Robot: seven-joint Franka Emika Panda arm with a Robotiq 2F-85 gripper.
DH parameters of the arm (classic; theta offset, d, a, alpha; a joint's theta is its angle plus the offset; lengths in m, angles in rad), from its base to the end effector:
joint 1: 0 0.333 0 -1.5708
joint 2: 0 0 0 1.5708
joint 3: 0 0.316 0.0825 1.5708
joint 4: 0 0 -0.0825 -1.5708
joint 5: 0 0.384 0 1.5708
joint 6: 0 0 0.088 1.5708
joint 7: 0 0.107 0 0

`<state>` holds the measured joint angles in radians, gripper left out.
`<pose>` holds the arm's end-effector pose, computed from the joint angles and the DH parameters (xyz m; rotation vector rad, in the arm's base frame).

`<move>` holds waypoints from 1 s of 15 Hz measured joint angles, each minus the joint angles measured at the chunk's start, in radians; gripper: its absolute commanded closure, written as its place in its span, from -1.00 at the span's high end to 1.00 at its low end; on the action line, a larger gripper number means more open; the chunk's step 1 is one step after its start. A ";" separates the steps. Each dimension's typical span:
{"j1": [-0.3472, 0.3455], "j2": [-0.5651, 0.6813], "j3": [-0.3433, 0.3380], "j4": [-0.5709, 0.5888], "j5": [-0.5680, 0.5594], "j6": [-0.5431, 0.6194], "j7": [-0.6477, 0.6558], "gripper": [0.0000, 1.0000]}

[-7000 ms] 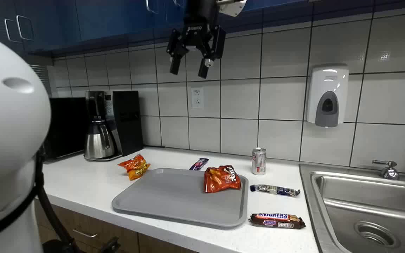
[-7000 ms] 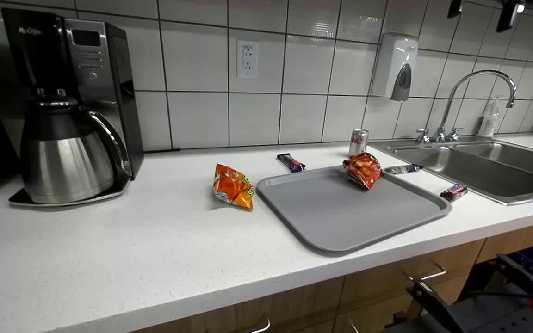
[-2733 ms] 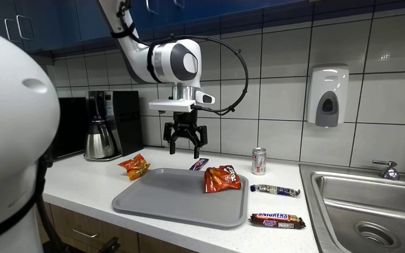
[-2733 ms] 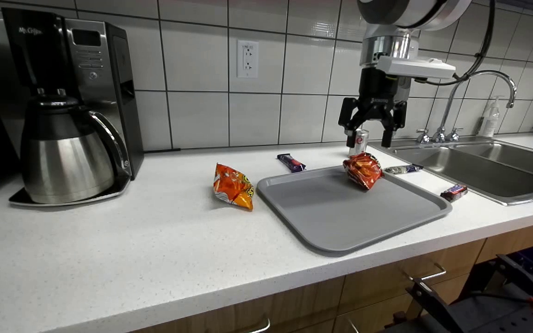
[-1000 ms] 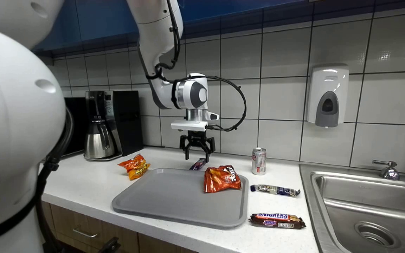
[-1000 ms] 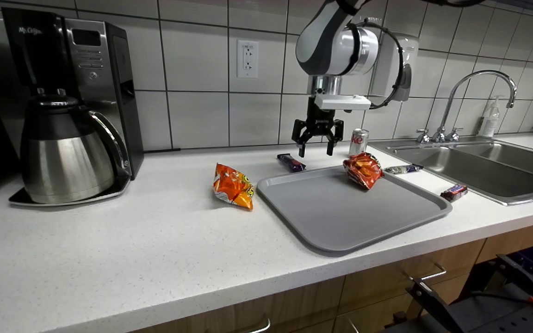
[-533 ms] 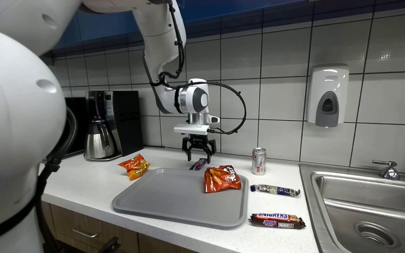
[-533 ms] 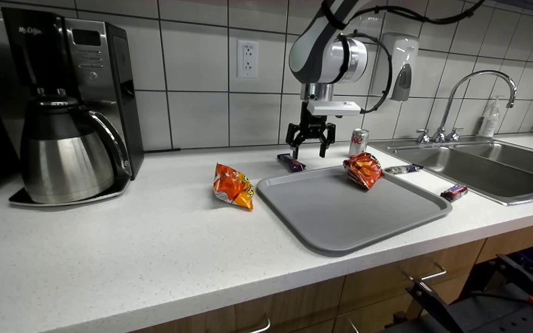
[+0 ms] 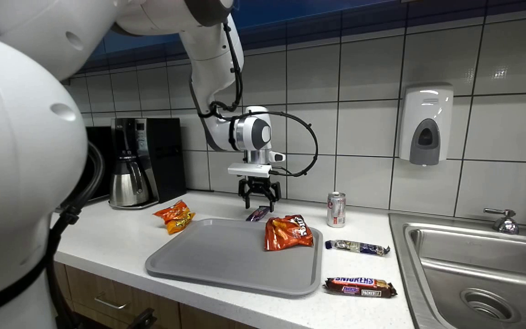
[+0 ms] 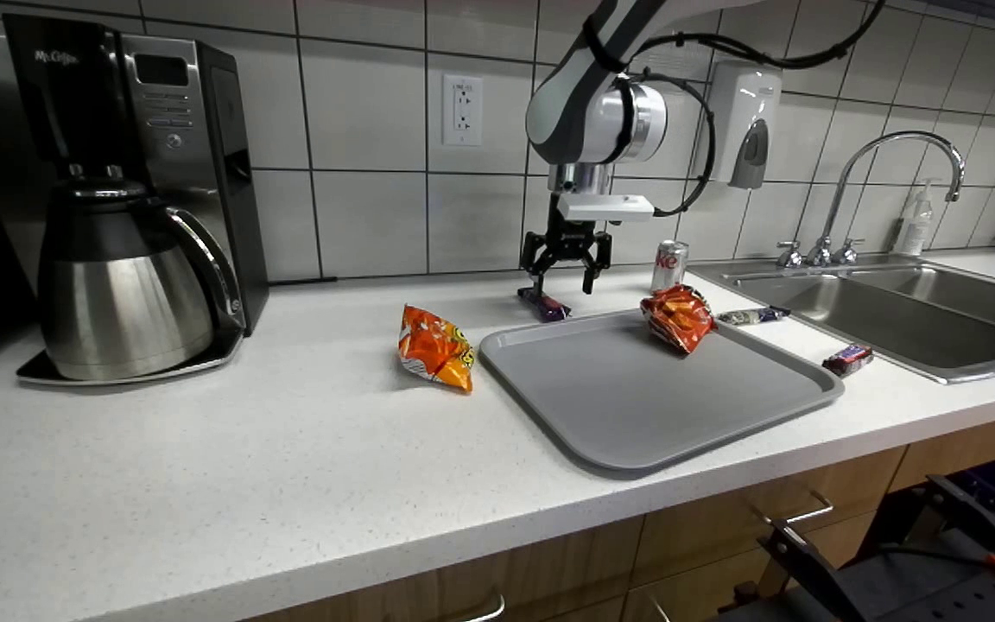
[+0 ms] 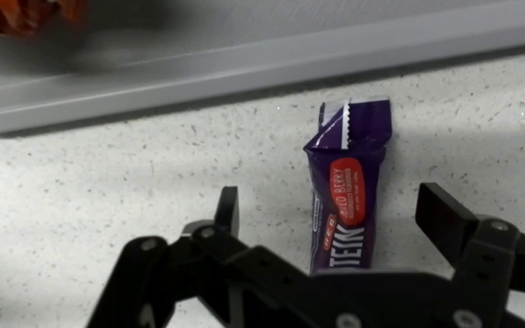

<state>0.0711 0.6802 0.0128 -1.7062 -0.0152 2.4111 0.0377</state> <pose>0.6745 0.0558 0.1990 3.1394 0.0855 0.0391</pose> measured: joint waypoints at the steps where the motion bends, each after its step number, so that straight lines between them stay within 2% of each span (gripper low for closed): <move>1: 0.002 0.010 0.000 0.013 0.000 0.000 0.003 1.00; 6: 0.009 0.043 0.000 0.058 0.000 0.000 0.020 1.00; 15: 0.009 0.049 0.000 0.066 0.000 0.000 0.022 1.00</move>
<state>0.0802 0.7296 0.0124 -1.6407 -0.0152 2.4108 0.0597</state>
